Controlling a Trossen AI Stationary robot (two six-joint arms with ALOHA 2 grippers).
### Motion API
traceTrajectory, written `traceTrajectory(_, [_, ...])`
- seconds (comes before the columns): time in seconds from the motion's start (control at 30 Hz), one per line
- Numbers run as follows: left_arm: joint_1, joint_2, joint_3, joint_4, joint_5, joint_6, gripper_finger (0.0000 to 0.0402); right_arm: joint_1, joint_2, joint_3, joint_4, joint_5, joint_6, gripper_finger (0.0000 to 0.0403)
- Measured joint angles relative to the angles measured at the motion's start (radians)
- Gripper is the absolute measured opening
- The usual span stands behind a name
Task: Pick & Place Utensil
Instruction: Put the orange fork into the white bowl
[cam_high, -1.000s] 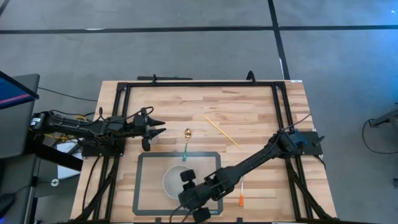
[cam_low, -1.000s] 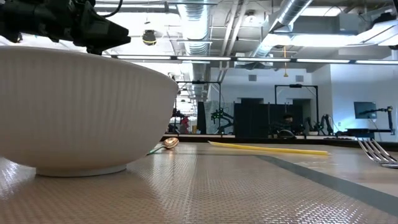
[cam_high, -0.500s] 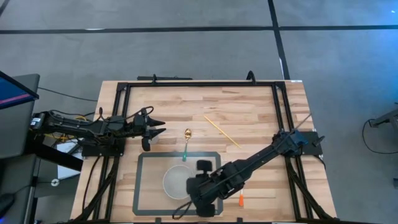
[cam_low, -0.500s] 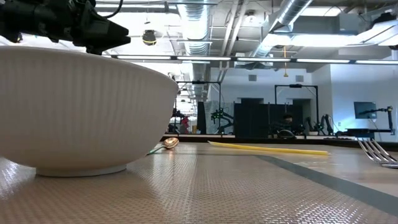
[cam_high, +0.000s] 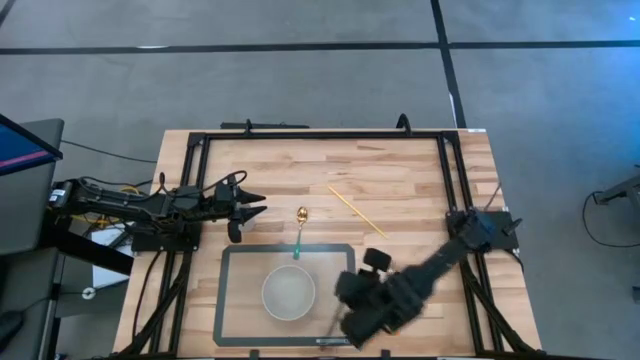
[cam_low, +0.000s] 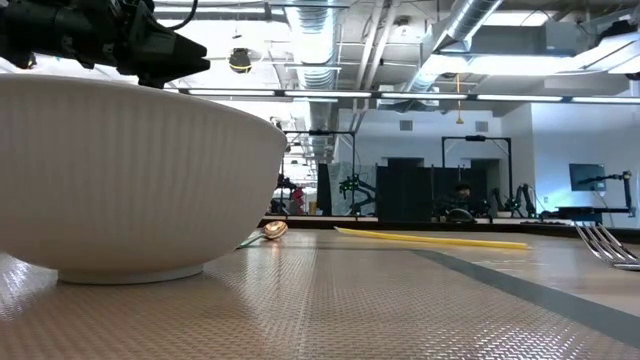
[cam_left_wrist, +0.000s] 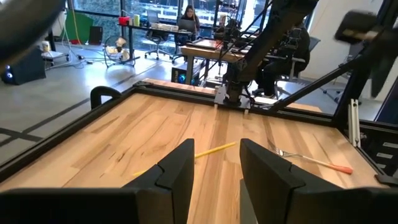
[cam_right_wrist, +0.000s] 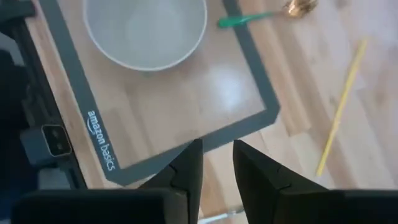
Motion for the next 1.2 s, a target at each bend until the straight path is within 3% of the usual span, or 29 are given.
traceTrajectory(0.1, [0.000, 0.000, 0.000, 0.000, 0.000, 0.000, 0.0131, 0.063, -0.030, -0.002, 0.003, 0.108, 0.073, 0.0082])
traceTrajectory(0.23, [0.000, -0.002, 0.000, 0.001, 0.000, 0.001, 0.0131, 0.126, -0.052, -0.001, 0.006, 0.171, 0.219, 0.0082])
traceTrajectory(0.53, [0.000, -0.002, 0.000, 0.001, 0.000, 0.002, 0.0131, 0.169, -0.061, -0.038, 0.013, 0.171, 0.383, 0.0081])
traceTrajectory(0.7, [0.001, -0.003, 0.000, 0.020, -0.001, 0.061, 0.0131, 0.149, -0.174, -0.117, 0.014, 0.155, 0.383, 0.0081])
traceTrajectory(0.87, [0.002, -0.003, 0.000, 0.071, -0.001, 0.066, 0.0131, 0.143, -0.368, -0.242, 0.014, 0.373, 0.349, 0.0081])
traceTrajectory(0.97, [0.002, -0.003, 0.000, 0.092, -0.001, 0.066, 0.0131, 0.144, -0.461, -0.392, 0.015, 0.449, 0.469, 0.0081])
traceTrajectory(1.03, [0.002, -0.003, 0.000, 0.090, -0.001, 0.066, 0.0131, 0.144, -0.493, -0.519, 0.036, 0.401, 0.596, 0.0081])
traceTrajectory(1.2, [0.000, -0.001, 0.000, 0.068, 0.000, 0.062, 0.0131, 0.145, -0.492, -0.772, 0.264, 0.087, 0.851, 0.0081])
